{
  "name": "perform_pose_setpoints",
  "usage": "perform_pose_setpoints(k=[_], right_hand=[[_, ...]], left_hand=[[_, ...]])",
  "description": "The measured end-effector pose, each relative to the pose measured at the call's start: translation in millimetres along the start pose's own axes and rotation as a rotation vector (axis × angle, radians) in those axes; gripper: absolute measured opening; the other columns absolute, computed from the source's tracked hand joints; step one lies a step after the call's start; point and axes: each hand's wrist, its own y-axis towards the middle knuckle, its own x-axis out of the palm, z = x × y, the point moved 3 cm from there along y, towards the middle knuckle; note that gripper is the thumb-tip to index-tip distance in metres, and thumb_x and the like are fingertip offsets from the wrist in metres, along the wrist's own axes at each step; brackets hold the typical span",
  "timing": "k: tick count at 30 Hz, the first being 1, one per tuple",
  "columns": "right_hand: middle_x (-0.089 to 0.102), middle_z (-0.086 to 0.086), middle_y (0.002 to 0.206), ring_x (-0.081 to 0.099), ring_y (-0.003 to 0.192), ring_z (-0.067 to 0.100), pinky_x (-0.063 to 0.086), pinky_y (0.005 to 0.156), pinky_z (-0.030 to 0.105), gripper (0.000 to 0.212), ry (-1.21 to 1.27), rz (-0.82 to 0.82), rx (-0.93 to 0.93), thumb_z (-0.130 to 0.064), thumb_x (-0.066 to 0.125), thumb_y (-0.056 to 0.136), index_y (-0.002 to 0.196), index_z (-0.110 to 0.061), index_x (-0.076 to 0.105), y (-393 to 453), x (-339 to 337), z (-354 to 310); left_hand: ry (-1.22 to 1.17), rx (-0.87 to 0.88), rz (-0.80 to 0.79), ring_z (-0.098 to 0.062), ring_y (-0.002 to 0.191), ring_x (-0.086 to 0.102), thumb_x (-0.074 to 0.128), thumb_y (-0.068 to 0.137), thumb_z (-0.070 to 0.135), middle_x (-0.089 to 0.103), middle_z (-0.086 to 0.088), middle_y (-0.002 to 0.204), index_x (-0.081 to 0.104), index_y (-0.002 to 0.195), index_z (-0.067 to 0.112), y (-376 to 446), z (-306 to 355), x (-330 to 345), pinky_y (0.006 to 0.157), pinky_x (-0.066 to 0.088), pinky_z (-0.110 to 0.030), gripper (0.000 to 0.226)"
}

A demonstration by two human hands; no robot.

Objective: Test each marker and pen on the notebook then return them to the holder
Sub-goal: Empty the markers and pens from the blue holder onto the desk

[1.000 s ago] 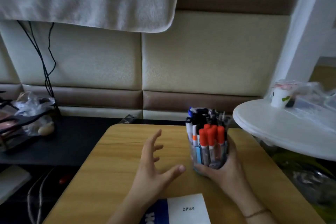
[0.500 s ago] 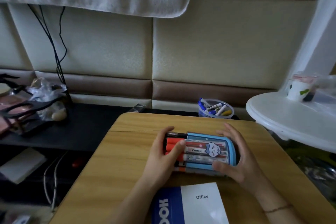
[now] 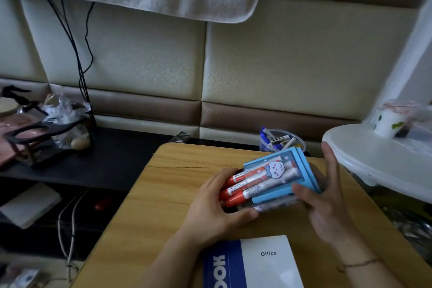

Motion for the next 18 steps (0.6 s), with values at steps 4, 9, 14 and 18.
perform_pose_setpoints(k=[4, 9, 14, 18], right_hand=[[0.061, 0.0, 0.129, 0.065, 0.113, 0.026, 0.061, 0.073, 0.039, 0.092, -0.045, 0.155, -0.112, -0.027, 0.079, 0.065, 0.141, -0.051, 0.033, 4.6, 17.1, -11.7], [0.055, -0.012, 0.128, 0.063, 0.113, 0.016, 0.06, 0.074, 0.034, 0.078, -0.159, 0.262, -0.185, -0.05, 0.073, 0.063, 0.134, -0.047, 0.044, 10.8, 22.8, -23.0], [0.058, -0.005, 0.119, 0.066, 0.102, 0.017, 0.057, 0.064, 0.025, 0.062, -0.089, 0.417, -0.221, -0.043, 0.071, 0.07, 0.129, -0.042, 0.052, 16.5, 4.3, -29.7], [0.056, 0.003, 0.124, 0.064, 0.105, 0.02, 0.058, 0.065, 0.026, 0.043, -0.09, 0.463, -0.195, -0.03, 0.065, 0.089, 0.128, -0.041, 0.053, 19.7, -17.1, -26.6]], left_hand=[[0.179, 0.046, 0.097, 0.003, 0.124, 0.045, 0.077, 0.053, 0.073, 0.037, 0.032, 0.139, 0.031, 0.141, 0.05, 1.6, 0.1, -2.1, 0.099, 0.05, -0.034, 0.101], [0.331, 0.045, 0.125, 0.004, 0.119, 0.045, 0.076, 0.051, 0.075, 0.044, 0.03, 0.134, 0.026, 0.141, 0.052, 2.8, -3.9, -2.3, 0.097, 0.049, -0.035, 0.106], [0.451, 0.025, 0.093, 0.001, 0.125, 0.039, 0.071, 0.052, 0.079, 0.04, 0.027, 0.141, 0.02, 0.145, 0.05, 3.2, -5.1, 0.7, 0.105, 0.042, -0.038, 0.109], [0.554, 0.009, 0.04, -0.001, 0.132, 0.033, 0.063, 0.053, 0.087, 0.032, 0.027, 0.147, 0.015, 0.145, 0.051, 3.2, -6.6, 2.9, 0.111, 0.035, -0.043, 0.11]])
